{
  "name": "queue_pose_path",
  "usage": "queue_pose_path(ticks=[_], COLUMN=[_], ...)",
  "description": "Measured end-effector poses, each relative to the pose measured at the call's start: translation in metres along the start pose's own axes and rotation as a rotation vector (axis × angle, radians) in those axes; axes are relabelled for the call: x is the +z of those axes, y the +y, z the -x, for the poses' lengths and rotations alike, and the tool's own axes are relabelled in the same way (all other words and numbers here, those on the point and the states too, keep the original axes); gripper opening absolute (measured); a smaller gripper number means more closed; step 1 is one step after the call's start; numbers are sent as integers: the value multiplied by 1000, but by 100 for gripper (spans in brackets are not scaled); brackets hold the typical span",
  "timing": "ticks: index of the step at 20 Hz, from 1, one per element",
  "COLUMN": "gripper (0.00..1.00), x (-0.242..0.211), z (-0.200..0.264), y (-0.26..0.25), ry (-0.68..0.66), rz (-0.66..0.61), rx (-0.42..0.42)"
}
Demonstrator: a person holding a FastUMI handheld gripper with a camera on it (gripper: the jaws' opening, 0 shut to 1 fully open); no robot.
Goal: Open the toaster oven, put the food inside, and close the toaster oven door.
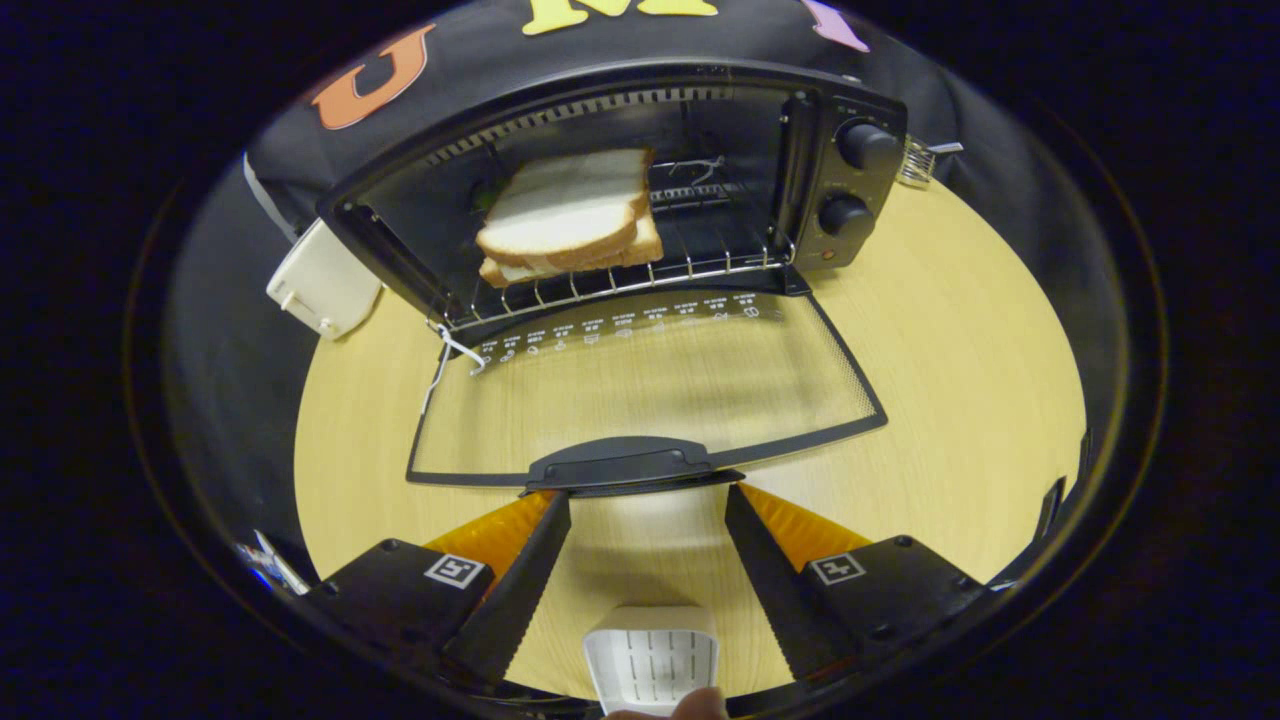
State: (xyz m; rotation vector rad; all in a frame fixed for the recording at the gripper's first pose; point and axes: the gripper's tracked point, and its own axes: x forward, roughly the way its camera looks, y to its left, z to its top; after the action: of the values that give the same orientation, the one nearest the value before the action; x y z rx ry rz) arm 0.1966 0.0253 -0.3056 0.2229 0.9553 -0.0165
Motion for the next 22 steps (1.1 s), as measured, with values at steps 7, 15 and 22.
queue_pose_path(ticks=[7, 15, 22], gripper=[100, 100, 100], x=[56, 140, 165], z=[53, 69, 141], y=[19, 24, 29], ry=[-130, -296, -502], rz=[-73, 32, 65], rx=[54, 24, 41])
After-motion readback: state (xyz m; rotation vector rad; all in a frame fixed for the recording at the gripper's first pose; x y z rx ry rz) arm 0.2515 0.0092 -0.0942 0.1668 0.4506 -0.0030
